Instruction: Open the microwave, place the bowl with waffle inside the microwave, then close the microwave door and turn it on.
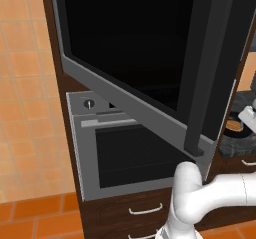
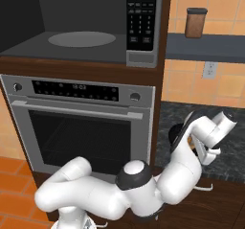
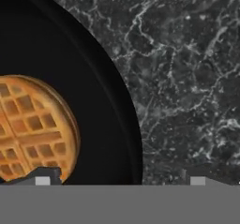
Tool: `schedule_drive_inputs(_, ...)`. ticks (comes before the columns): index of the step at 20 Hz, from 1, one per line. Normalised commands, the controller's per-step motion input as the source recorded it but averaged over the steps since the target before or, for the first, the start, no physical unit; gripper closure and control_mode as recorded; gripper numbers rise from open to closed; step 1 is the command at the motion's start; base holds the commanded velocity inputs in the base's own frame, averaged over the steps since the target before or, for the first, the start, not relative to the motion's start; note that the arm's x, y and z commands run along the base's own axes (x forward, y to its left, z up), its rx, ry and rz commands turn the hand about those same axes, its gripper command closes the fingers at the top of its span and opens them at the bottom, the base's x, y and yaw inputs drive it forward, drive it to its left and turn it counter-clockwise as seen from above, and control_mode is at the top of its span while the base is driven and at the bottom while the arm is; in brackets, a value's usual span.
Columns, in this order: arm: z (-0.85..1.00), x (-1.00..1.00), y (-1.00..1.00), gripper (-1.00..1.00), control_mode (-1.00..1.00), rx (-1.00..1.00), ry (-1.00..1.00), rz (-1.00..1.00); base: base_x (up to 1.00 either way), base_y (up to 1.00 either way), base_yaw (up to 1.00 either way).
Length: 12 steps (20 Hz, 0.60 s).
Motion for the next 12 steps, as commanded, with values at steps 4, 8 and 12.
schedule_drive_inputs(4, -0.35, 0.14, -0.14, -1.0, -1.0, 0.0, 0.0, 0.0, 0.0, 0.0, 0.0)
schedule_drive_inputs(8, -0.06, 0.02, -0.03, 1.0, -1.0, 0.0, 0.0, 0.0, 0.0, 0.0, 0.0)
schedule_drive_inputs(12, 0.0, -0.05, 0.0, 1.0, -1.0, 0.0, 0.0, 0.0, 0.0, 0.0, 0.0)
